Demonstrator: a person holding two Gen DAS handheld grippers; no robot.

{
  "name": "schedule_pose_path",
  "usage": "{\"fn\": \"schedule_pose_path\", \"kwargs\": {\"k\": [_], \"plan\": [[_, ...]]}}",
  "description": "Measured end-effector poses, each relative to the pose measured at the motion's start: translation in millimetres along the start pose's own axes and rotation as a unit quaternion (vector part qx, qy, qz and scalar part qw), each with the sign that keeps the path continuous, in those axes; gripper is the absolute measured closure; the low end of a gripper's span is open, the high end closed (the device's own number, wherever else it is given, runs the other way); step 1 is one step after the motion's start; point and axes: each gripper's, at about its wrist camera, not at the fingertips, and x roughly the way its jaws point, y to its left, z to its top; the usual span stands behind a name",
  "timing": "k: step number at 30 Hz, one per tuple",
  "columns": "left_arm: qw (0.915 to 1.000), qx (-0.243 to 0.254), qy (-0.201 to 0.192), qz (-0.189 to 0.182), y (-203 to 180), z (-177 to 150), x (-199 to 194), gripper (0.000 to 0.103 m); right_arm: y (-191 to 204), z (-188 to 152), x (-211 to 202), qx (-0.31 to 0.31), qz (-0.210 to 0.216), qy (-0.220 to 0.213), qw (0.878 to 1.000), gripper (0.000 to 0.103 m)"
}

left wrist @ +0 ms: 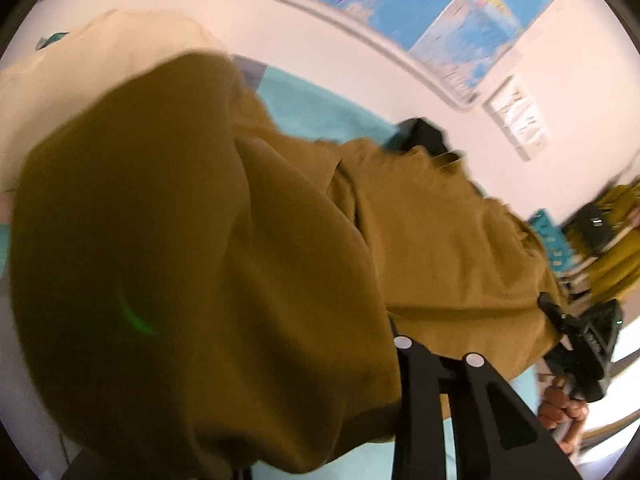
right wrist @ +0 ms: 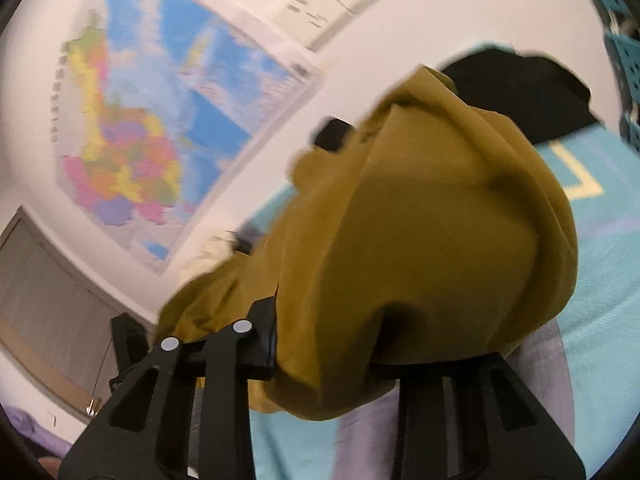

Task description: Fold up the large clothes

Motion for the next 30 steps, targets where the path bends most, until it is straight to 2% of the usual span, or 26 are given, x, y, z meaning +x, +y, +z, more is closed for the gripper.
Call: {"fn": "schedule_pose_path", "kwargs": {"k": [2, 4, 6, 8, 9, 11, 13, 14, 16, 17, 20, 21, 22, 24, 25, 28, 30], "plan": [[0.9996, 0.004, -0.001, -0.029, -1.5, -4.3, -23.1, 0.074, 12.1, -3.2, -20.5, -0.006, 0.018, -0.004, 1.000, 0.071], [0.9990, 0.000, 0.007, -0.043, 4.7, -11.9, -33.5, 0.068, 9.9, -12.4, -26.4, -0.003, 0.011, 0.014, 1.000, 0.069], [0.9996, -0.001, 0.018, -0.021, 14.7, -21.0, -26.1, 0.056, -0.7, -22.8, -18.4, 0.005, -0.022, 0.039, 0.999, 0.059], [0.9990, -0.010, 0.043, -0.001, 23.5, -29.5, -12.2, 0.051, -20.7, -32.7, -6.4, 0.035, -0.042, 0.067, 0.996, 0.056], [0.9986, -0.015, 0.050, -0.003, 26.2, -33.5, -7.9, 0.047, -27.2, -36.8, -2.7, 0.044, -0.048, 0.072, 0.995, 0.053], [0.9992, 0.000, 0.037, -0.011, 27.2, -40.6, -6.4, 0.041, -29.8, -42.4, 0.0, 0.036, -0.050, 0.072, 0.996, 0.046], [0.9991, 0.003, 0.031, -0.030, 25.9, -44.5, -6.3, 0.028, -30.8, -45.2, 0.4, 0.046, -0.035, 0.066, 0.996, 0.022], [0.9991, 0.004, 0.028, -0.033, 24.1, -45.8, -5.5, 0.024, -30.4, -46.8, 2.5, 0.051, -0.022, 0.066, 0.996, 0.019], [0.9988, 0.025, 0.023, -0.036, 15.6, -47.2, -0.1, 0.015, -26.4, -47.0, 10.8, 0.039, -0.033, 0.066, 0.997, 0.017], [0.9982, 0.041, 0.022, -0.039, 10.7, -46.9, 5.0, 0.007, -24.4, -46.5, 14.9, 0.033, -0.039, 0.062, 0.997, 0.017], [0.9969, 0.077, 0.012, -0.003, -4.8, -43.3, 18.8, 0.007, -20.8, -44.2, 26.4, 0.019, -0.049, 0.059, 0.997, 0.019], [0.9966, 0.081, 0.011, 0.005, -6.3, -41.9, 21.9, 0.009, -21.8, -43.7, 29.5, 0.021, -0.054, 0.056, 0.997, 0.025], [0.9964, 0.081, 0.012, 0.018, -9.1, -39.0, 25.0, 0.012, -21.6, -43.1, 32.7, 0.016, -0.057, 0.057, 0.997, 0.037], [0.9961, 0.076, 0.016, 0.043, -9.9, -35.3, 26.4, 0.030, -26.1, -42.1, 35.3, 0.017, -0.065, 0.055, 0.996, 0.053], [0.9959, 0.070, 0.019, 0.055, -10.5, -32.1, 27.8, 0.034, -28.1, -41.6, 34.6, 0.019, -0.057, 0.056, 0.997, 0.056], [0.9950, 0.069, 0.023, 0.069, -12.0, -29.4, 30.1, 0.038, -29.8, -41.3, 33.2, 0.022, -0.052, 0.055, 0.997, 0.057], [0.9944, 0.071, 0.023, 0.074, -12.0, -30.6, 30.1, 0.038, -32.2, -40.9, 33.2, 0.030, -0.045, 0.056, 0.997, 0.052]]}}
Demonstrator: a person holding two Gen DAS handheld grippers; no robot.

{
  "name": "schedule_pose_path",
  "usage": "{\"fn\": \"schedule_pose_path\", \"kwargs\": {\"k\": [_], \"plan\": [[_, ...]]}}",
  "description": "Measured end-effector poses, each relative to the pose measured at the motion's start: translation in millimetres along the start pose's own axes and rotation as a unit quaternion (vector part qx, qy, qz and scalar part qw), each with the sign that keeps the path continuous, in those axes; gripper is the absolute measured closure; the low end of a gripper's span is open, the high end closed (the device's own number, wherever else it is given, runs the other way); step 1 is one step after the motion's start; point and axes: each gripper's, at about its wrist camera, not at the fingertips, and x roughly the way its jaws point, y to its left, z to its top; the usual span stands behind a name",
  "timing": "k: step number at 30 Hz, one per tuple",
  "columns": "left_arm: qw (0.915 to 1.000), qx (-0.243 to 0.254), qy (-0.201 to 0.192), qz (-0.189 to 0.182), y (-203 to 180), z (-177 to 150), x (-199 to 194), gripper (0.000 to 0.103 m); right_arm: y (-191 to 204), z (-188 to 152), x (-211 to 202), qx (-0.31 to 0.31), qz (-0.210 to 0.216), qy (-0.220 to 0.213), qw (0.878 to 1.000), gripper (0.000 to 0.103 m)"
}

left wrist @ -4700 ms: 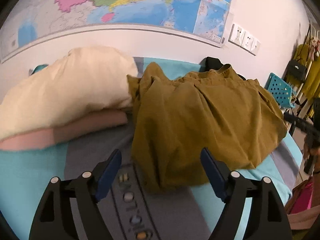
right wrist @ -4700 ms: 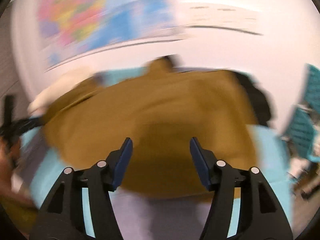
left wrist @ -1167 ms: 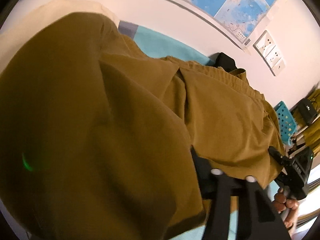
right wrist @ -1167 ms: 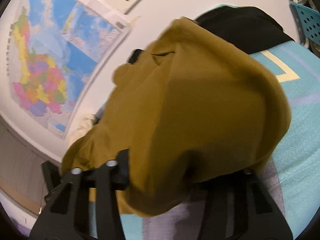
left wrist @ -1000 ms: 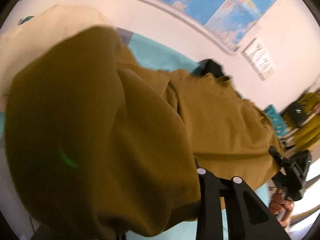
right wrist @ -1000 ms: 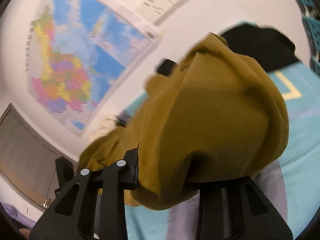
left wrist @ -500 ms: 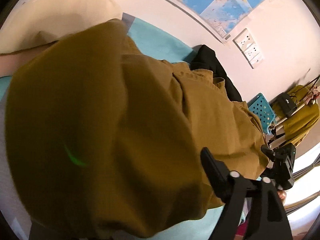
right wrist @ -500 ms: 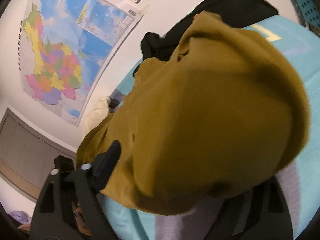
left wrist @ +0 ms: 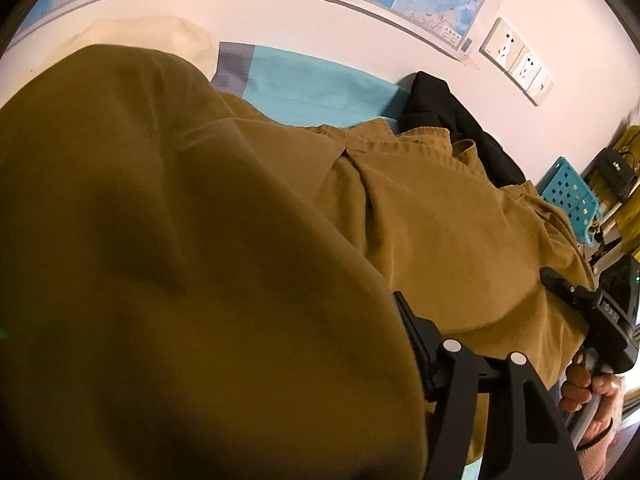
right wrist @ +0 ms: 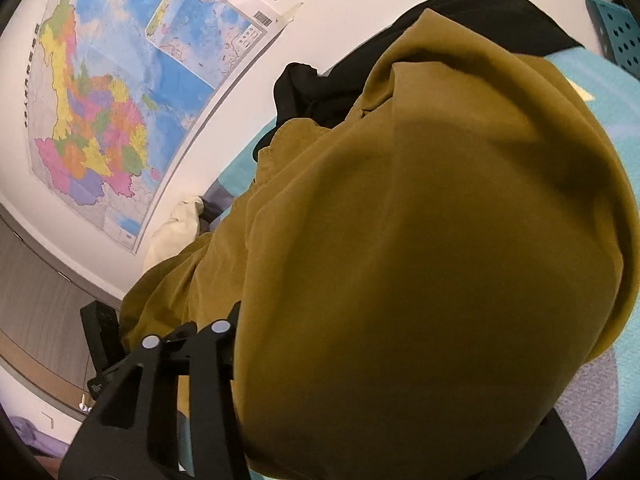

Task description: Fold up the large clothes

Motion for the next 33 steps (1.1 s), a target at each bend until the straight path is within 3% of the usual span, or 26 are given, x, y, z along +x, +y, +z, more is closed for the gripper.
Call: {"fn": "schedule_pose_path", "kwargs": {"k": [3, 5, 7, 9, 12, 14, 16, 20, 23, 25, 27, 33], "plan": [[1.0000, -0.004, 0.001, 0.000, -1.0, 1.5, 1.6, 0.038, 1.6, 1.1, 1.1, 0.006, 0.017, 0.001, 1.000, 0.037], [1.0000, -0.005, 0.001, 0.001, -0.8, 1.5, 1.8, 0.038, 6.6, 1.5, 4.2, -0.004, 0.008, 0.005, 1.000, 0.034], [1.0000, -0.004, 0.000, 0.004, -2.2, 2.7, 3.1, 0.038, 8.9, 1.5, 6.2, -0.006, -0.001, 0.004, 1.000, 0.039], [1.0000, -0.001, -0.002, 0.006, -2.7, 1.6, 1.3, 0.042, 8.7, 1.3, 7.2, -0.013, -0.020, 0.005, 1.000, 0.054], [1.0000, -0.002, 0.000, 0.003, -1.8, 1.9, -1.5, 0.049, 8.2, 0.5, 3.4, -0.010, -0.010, 0.004, 1.000, 0.064], [1.0000, -0.007, 0.003, -0.003, -0.1, 3.1, -2.6, 0.050, 12.6, 0.5, 1.9, -0.016, -0.010, 0.003, 1.000, 0.064], [0.9999, -0.007, 0.008, -0.008, 1.7, 3.8, 0.6, 0.047, 9.5, 2.9, 5.7, -0.007, -0.007, 0.012, 1.000, 0.055], [0.9999, -0.005, 0.007, -0.006, 0.5, 4.4, 2.4, 0.045, 8.1, 4.6, 12.2, 0.001, -0.001, 0.016, 1.000, 0.047], [0.9999, -0.007, 0.009, -0.005, 0.6, 5.4, 1.8, 0.046, 11.2, 4.9, 13.4, 0.001, -0.007, 0.012, 1.000, 0.047], [0.9999, -0.006, 0.008, -0.004, 0.5, 5.1, -0.9, 0.049, 13.5, 4.9, 10.3, -0.007, -0.013, 0.008, 1.000, 0.062], [1.0000, -0.001, 0.005, -0.002, -1.0, 5.5, -3.7, 0.055, 16.9, 5.5, 6.0, -0.012, -0.003, 0.006, 1.000, 0.069], [0.9999, 0.001, 0.002, -0.011, -1.9, 14.3, -17.4, 0.065, 47.5, 12.1, -13.3, -0.043, 0.015, -0.009, 0.999, 0.072]]}}
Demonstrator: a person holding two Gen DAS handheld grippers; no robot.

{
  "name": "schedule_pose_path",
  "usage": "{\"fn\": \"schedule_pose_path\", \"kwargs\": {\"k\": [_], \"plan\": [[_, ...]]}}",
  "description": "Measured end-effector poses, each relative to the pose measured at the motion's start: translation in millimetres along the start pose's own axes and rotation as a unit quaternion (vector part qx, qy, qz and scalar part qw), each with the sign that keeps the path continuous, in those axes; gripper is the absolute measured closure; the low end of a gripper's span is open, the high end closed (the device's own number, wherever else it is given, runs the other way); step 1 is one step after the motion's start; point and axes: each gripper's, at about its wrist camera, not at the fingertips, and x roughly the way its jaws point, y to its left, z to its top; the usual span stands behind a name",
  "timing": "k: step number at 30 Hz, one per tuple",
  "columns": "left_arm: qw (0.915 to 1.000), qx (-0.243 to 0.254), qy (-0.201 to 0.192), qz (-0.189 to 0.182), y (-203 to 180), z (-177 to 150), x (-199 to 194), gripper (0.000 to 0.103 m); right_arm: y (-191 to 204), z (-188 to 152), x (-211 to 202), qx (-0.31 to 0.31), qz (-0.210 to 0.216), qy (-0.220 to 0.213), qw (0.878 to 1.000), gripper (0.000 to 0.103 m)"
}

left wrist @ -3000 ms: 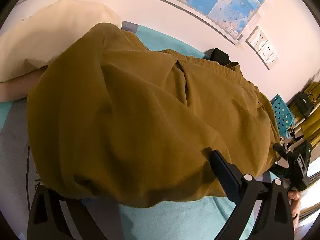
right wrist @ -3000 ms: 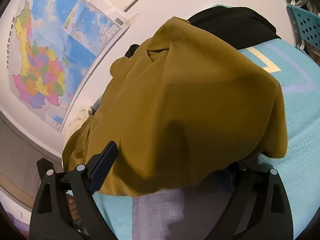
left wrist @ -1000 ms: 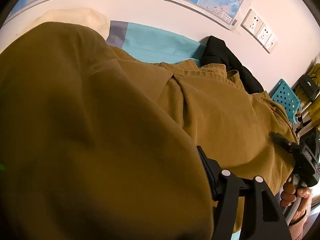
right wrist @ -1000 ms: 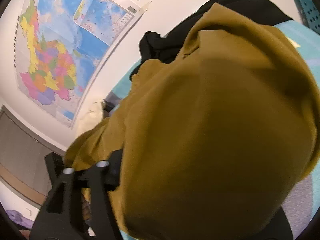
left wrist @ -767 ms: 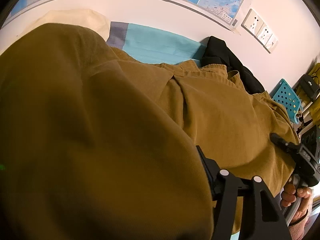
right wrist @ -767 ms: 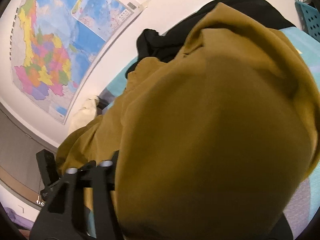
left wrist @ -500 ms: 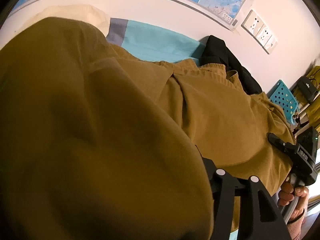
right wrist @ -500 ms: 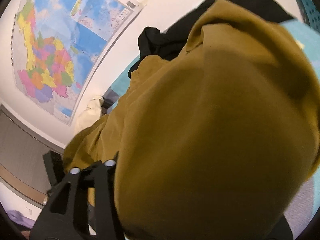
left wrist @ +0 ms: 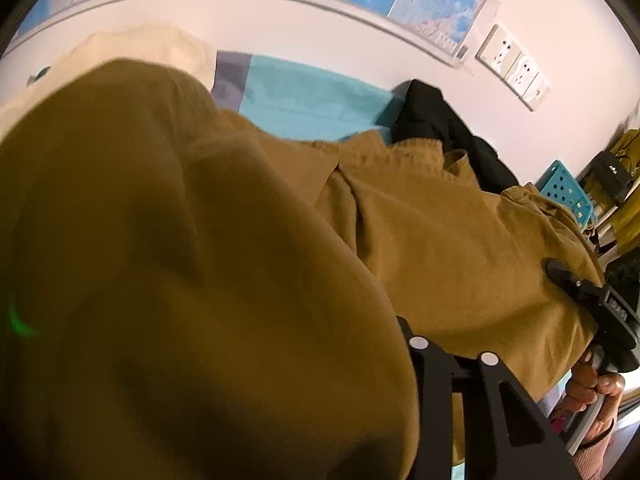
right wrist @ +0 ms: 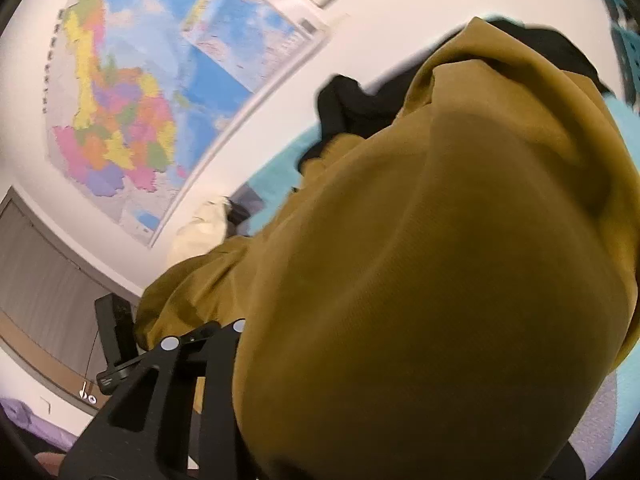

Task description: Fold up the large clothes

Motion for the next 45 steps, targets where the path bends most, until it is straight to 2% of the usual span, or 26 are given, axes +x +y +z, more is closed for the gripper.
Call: {"fn": "schedule_pose_path", "kwargs": {"k": [3, 9, 14, 19, 22, 25, 28, 32, 34, 36, 38, 40, 42, 43, 45], "plan": [[0.9999, 0.013, -0.007, -0.002, -3.7, 7.7, -10.8, 0.070, 22.1, 8.5, -7.0, -0.026, 0.006, -0.005, 1.000, 0.074], [0.9983, 0.027, -0.028, -0.043, -4.4, 46.3, -49.6, 0.073, 79.2, 40.9, -28.2, -0.081, 0.040, -0.035, 0.995, 0.075], [0.9926, 0.049, -0.100, -0.050, -0.5, 97.3, -112.6, 0.073, 142.9, 80.2, -39.2, -0.138, 0.085, -0.079, 0.984, 0.075], [0.9821, 0.056, -0.179, -0.016, 24.0, 144.6, -170.7, 0.073, 203.8, 118.4, -16.6, -0.167, 0.144, -0.107, 0.969, 0.075], [0.9758, 0.042, -0.214, 0.022, 56.3, 168.1, -200.0, 0.072, 246.1, 135.7, 26.0, -0.186, 0.184, -0.103, 0.960, 0.075], [0.9673, 0.028, -0.238, 0.083, 92.6, 186.4, -219.0, 0.072, 276.4, 140.0, 69.0, -0.196, 0.212, -0.079, 0.954, 0.075], [0.9593, 0.006, -0.246, 0.140, 138.6, 201.3, -229.1, 0.072, 309.1, 135.6, 124.5, -0.203, 0.235, -0.049, 0.949, 0.075], [0.9469, -0.038, -0.252, 0.196, 207.0, 217.8, -228.8, 0.072, 344.3, 115.6, 197.7, -0.212, 0.260, -0.026, 0.942, 0.075], [0.9402, -0.055, -0.262, 0.211, 241.4, 217.0, -228.5, 0.072, 354.0, 98.1, 220.9, -0.228, 0.260, -0.020, 0.938, 0.075], [0.9371, -0.081, -0.262, 0.216, 280.9, 207.4, -216.2, 0.072, 354.6, 71.6, 255.2, -0.235, 0.264, 0.012, 0.935, 0.074], [0.9401, -0.104, -0.234, 0.225, 316.1, 192.6, -191.9, 0.071, 341.9, 41.8, 299.1, -0.211, 0.251, 0.081, 0.941, 0.073], [0.9432, -0.139, -0.183, 0.240, 356.1, 171.5, -156.9, 0.071, 320.8, 9.7, 343.3, -0.188, 0.210, 0.171, 0.944, 0.065], [0.9422, -0.177, -0.136, 0.250, 389.1, 151.3, -125.9, 0.066, 303.1, -8.8, 360.2, -0.176, 0.184, 0.205, 0.945, 0.061], [0.9398, -0.197, -0.140, 0.242, 403.1, 137.4, -119.4, 0.064, 296.2, -11.8, 358.9, -0.171, 0.190, 0.206, 0.945, 0.059], [0.9409, -0.203, -0.151, 0.225, 410.5, 127.5, -121.6, 0.060, 290.2, -8.8, 345.8, -0.172, 0.206, 0.212, 0.940, 0.046]]}}
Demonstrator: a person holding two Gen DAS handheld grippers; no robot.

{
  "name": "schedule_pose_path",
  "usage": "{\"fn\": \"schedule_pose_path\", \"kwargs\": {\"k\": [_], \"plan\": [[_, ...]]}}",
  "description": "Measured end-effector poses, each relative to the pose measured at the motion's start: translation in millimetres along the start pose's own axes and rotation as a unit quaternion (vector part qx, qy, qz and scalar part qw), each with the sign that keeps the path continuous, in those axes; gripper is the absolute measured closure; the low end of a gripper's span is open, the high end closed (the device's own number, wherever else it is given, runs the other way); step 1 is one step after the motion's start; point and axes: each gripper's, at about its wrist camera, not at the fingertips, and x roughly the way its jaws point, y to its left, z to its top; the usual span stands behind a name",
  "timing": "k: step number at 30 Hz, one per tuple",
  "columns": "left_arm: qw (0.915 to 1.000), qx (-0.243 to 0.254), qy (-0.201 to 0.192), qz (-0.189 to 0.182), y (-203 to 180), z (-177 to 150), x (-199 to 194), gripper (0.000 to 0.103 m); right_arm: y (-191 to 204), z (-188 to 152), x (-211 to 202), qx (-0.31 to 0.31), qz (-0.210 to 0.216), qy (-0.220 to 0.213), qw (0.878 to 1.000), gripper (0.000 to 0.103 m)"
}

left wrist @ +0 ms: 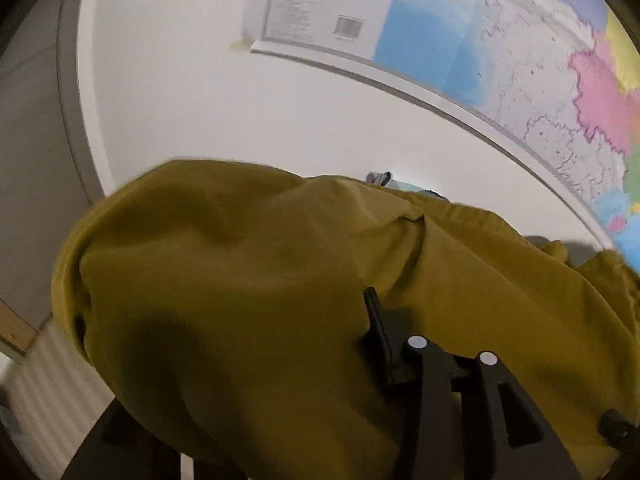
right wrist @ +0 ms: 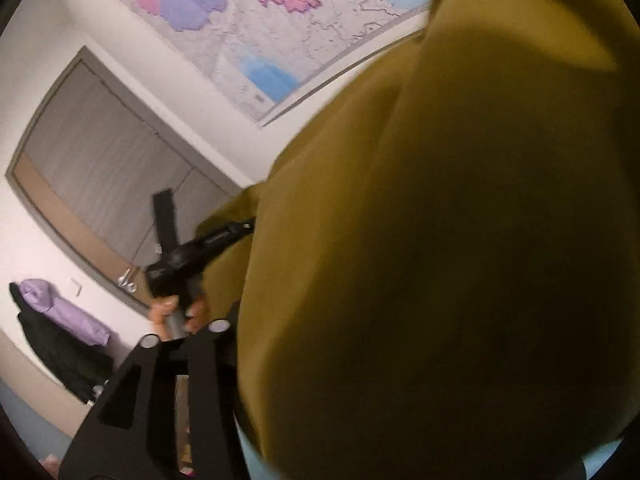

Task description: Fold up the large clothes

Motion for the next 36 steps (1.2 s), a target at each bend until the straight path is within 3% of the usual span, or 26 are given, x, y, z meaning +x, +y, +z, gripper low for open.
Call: {"fn": "schedule_pose_path", "kwargs": {"k": [3, 6, 10, 12, 14, 15, 16, 18, 19, 21, 24, 26, 32, 34, 36], "plan": [[0.9999, 0.010, -0.001, 0.002, -1.6, 2.1, -2.5, 0.059, 7.0, -3.9, -33.6, -0.027, -0.011, -0.005, 1.000, 0.028], [0.9999, 0.012, 0.003, 0.000, -1.5, 0.9, -5.6, 0.058, -3.7, -12.1, -72.3, -0.033, -0.049, -0.018, 0.998, 0.027], [1.0000, 0.008, 0.002, -0.001, -2.0, -2.1, -9.2, 0.059, -31.4, -3.8, -107.9, -0.016, -0.120, -0.068, 0.990, 0.023], [0.9999, 0.010, 0.000, 0.005, -4.4, -2.9, -10.1, 0.061, -37.2, 7.8, -104.6, -0.019, -0.111, -0.066, 0.991, 0.023], [0.9999, 0.008, 0.001, 0.009, -4.3, -0.3, -12.9, 0.064, -35.8, 9.8, -91.8, -0.044, -0.113, -0.049, 0.991, 0.049], [0.9999, 0.009, 0.001, 0.010, -4.2, 4.4, -14.3, 0.067, -29.9, 11.2, -82.3, -0.057, -0.084, -0.027, 0.995, 0.075], [0.9999, 0.009, 0.000, 0.011, -2.8, 8.2, -15.9, 0.068, -19.5, 11.4, -78.6, -0.066, -0.083, -0.020, 0.994, 0.094], [0.9999, -0.003, -0.009, 0.014, 4.7, 19.3, -23.4, 0.071, 7.8, 15.5, -100.0, -0.104, -0.032, -0.041, 0.993, 0.097], [0.9998, -0.009, -0.015, 0.013, 8.5, 21.8, -27.2, 0.071, 19.6, 15.0, -113.3, -0.126, -0.020, -0.061, 0.990, 0.098], [0.9996, -0.019, -0.018, 0.012, 15.1, 21.9, -25.1, 0.066, 30.0, 12.7, -119.6, -0.152, -0.041, -0.065, 0.985, 0.098], [0.9981, 0.005, 0.015, 0.059, 9.3, 3.9, -1.4, 0.058, 2.8, -0.2, -81.3, -0.124, -0.111, 0.024, 0.986, 0.098], [0.9971, 0.017, 0.005, 0.074, 6.0, -7.5, -1.1, 0.055, -18.8, -5.3, -53.1, -0.088, -0.132, 0.060, 0.985, 0.097], [0.9964, 0.035, -0.024, 0.074, 5.4, -21.5, -45.1, 0.045, -18.6, -0.7, -55.8, -0.078, -0.134, 0.040, 0.987, 0.086], [0.9962, 0.040, -0.045, 0.063, 7.0, -30.8, -67.5, 0.042, -16.4, -2.7, -63.6, -0.085, -0.146, 0.036, 0.985, 0.070], [0.9959, 0.041, -0.065, 0.048, 10.2, -43.6, -88.5, 0.033, -15.3, -6.4, -68.3, -0.092, -0.152, 0.028, 0.984, 0.066]]}}
